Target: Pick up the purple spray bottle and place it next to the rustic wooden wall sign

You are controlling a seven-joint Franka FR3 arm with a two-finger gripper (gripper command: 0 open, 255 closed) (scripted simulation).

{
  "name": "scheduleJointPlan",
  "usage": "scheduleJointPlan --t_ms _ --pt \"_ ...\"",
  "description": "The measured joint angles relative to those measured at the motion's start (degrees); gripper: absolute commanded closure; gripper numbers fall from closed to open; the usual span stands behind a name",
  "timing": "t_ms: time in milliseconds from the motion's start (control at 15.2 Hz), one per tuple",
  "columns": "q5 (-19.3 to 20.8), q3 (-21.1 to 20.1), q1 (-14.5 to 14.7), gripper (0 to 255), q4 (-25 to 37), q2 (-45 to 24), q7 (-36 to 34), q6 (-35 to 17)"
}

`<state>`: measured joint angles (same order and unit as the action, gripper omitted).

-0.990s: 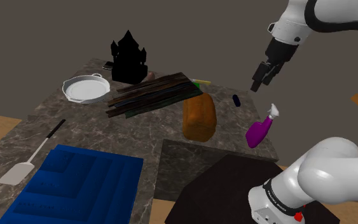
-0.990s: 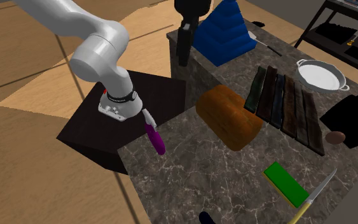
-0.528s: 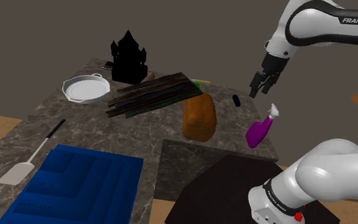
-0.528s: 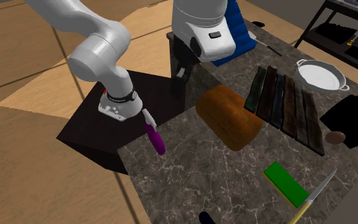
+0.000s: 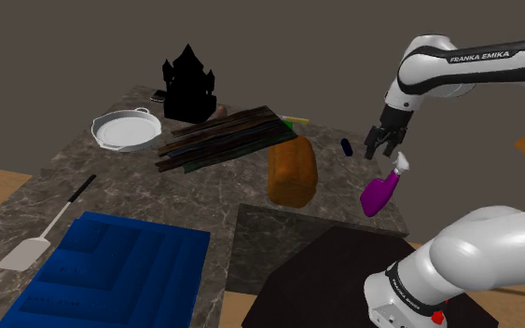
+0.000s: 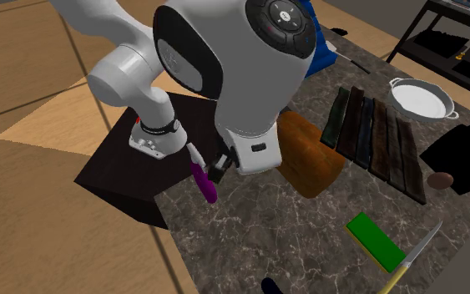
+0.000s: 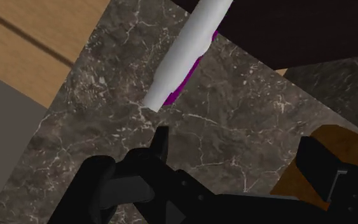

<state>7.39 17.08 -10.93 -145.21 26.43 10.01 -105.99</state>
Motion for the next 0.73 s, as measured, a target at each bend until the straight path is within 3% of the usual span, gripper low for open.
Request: scheduleJointPlan --t_ms 396,726 --pt "-0.57 5.75 -2.71 0 1.27 -11.1 2.85 -5.59" --pt "-0.87 6.94 -3.23 0 -0.42 -13.96 3.59 -9.3"
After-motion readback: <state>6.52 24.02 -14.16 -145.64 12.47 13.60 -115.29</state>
